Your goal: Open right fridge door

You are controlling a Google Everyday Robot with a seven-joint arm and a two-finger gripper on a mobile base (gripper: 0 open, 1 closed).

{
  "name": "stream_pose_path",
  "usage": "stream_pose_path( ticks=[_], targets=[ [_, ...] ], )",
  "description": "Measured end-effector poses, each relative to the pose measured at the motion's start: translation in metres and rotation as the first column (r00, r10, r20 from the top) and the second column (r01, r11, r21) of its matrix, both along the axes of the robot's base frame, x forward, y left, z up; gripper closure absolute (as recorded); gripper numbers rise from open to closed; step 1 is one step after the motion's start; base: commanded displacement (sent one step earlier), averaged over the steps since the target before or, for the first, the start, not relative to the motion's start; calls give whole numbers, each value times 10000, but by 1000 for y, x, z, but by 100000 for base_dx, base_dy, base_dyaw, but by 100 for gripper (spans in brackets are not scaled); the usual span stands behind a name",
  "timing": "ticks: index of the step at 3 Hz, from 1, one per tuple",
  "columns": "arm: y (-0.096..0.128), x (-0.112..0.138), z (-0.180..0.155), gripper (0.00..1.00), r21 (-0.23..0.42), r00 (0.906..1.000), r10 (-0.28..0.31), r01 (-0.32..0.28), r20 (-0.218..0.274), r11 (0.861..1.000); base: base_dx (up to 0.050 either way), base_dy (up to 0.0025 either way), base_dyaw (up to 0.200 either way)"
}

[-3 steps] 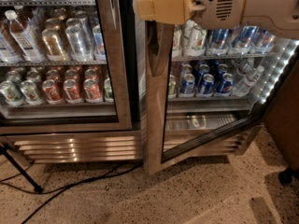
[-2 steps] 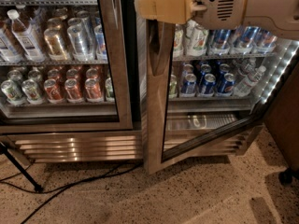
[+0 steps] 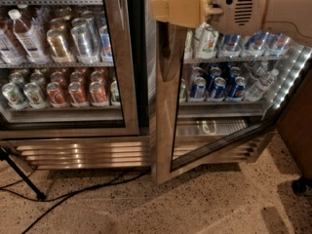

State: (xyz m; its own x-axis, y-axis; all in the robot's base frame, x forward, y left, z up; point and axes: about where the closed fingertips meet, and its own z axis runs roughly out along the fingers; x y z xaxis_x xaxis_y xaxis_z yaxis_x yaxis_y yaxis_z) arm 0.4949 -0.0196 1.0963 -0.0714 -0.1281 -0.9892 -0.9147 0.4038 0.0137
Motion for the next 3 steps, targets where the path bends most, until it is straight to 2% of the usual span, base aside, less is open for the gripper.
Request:
stream_pose_path(
  ticks=[3],
  targets=[
    [0,0,0,11,-1,10000,1,-1,1,10000,0,0,0]
  ],
)
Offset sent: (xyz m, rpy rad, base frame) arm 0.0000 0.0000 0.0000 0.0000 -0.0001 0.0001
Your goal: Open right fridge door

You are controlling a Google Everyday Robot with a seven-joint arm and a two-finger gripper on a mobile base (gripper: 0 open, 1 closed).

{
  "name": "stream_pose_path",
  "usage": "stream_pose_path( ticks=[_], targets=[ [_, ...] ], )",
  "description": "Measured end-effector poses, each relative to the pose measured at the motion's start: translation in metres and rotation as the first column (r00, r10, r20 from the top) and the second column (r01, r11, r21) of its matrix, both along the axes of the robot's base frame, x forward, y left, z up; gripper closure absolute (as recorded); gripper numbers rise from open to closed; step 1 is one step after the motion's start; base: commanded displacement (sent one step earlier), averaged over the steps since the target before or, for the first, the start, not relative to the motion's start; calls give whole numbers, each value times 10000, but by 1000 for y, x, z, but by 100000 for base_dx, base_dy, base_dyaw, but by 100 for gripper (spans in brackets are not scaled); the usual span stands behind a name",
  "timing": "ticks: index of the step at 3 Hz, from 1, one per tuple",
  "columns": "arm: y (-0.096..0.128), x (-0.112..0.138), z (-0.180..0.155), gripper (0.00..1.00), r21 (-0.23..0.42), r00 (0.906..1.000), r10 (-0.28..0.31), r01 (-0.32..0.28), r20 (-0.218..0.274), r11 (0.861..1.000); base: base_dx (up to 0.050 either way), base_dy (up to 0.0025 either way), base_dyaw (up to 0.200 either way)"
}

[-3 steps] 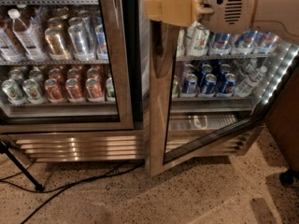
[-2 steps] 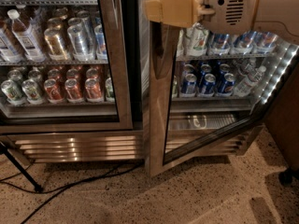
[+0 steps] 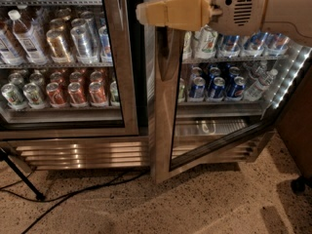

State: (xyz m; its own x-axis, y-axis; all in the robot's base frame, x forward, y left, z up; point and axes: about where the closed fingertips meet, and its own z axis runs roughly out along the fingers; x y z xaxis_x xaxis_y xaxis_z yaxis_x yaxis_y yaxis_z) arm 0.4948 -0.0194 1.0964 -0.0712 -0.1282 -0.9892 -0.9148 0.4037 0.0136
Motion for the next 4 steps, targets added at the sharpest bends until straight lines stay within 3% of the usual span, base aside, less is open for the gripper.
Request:
stream_pose_path(
  ticks=[1,4],
  targets=[
    [0,0,0,0,0,10000,0,0,0,10000,0,0,0],
    [17,-8,0,0,-3,10000,-5,5,0,10000,0,0,0]
  ],
)
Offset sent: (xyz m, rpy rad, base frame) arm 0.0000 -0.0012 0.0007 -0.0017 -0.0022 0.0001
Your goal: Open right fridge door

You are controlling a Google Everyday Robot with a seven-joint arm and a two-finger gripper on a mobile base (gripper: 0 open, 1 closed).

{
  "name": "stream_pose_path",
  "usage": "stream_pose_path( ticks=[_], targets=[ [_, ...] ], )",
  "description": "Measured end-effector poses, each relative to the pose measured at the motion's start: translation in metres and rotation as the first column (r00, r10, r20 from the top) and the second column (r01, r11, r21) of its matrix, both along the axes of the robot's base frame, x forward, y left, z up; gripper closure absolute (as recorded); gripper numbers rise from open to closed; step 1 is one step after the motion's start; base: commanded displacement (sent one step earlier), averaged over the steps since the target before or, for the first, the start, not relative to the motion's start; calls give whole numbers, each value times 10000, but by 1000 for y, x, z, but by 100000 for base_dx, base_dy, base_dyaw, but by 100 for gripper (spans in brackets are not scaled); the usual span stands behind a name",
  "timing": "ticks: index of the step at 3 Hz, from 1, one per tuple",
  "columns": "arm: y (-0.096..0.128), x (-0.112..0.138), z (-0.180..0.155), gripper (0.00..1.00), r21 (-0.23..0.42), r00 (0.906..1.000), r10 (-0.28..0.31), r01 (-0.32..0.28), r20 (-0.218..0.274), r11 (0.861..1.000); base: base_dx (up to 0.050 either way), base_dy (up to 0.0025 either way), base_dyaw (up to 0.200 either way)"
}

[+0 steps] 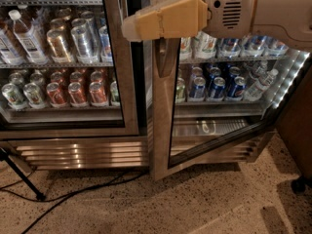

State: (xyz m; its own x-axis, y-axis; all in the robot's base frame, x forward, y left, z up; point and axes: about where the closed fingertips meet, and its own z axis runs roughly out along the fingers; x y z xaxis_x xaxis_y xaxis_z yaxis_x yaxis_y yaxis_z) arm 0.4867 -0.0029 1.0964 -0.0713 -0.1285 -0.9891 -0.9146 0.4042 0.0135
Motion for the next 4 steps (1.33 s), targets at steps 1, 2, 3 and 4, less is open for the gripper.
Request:
stream_pose_path(
  ticks=[1,2,3,4],
  targets=[
    [0,-3,0,0,-87,9999,-160,160,-29,9998,0,0,0],
    [0,-3,0,0,-91,9999,-162,162,-27,9998,0,0,0],
    [13,4,-1,0,-1002,9969,-563,615,541,9931,0,0,0],
    [12,10,-6,0,-1475,9926,-928,1035,778,9836,0,0,0]
  ],
)
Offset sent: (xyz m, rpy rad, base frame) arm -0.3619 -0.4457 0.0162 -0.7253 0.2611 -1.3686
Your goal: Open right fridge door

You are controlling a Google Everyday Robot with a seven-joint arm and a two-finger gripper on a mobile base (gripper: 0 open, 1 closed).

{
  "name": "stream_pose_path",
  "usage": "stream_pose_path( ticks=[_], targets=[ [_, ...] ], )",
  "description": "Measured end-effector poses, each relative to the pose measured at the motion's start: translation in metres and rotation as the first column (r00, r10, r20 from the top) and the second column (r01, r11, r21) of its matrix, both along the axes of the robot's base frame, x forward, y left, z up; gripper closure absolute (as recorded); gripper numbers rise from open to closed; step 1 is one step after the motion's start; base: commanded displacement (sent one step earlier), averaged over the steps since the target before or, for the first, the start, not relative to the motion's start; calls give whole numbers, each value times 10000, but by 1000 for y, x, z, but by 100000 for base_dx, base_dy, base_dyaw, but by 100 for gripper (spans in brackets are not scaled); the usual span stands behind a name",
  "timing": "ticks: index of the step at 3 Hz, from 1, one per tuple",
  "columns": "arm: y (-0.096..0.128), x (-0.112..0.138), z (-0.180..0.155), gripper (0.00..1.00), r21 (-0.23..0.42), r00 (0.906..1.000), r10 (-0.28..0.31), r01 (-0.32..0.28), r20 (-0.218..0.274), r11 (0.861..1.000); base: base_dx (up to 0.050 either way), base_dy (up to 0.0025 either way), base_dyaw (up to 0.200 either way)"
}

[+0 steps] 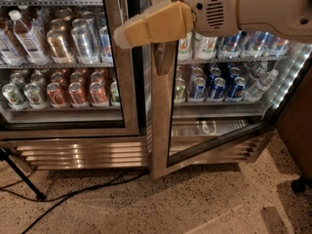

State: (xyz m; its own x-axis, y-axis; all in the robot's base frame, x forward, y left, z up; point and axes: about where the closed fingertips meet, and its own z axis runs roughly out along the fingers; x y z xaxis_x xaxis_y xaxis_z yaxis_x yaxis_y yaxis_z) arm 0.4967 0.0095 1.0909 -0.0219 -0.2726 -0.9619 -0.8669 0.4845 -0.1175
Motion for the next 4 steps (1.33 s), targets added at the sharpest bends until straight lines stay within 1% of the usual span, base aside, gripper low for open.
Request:
stream_pose_path(
  ticks=[1,2,3,4],
  targets=[
    [-1,1,-1,0,-11,10000,-28,28,3,10000,0,0,0],
    [-23,12,-6,0,-678,9897,-1411,1424,225,9875,0,0,0],
    [-16,10,-8,0,-692,9893,-1442,1455,231,9869,0,0,0],
    [-16,10,-8,0,-693,9893,-1442,1455,231,9869,0,0,0]
  ],
)
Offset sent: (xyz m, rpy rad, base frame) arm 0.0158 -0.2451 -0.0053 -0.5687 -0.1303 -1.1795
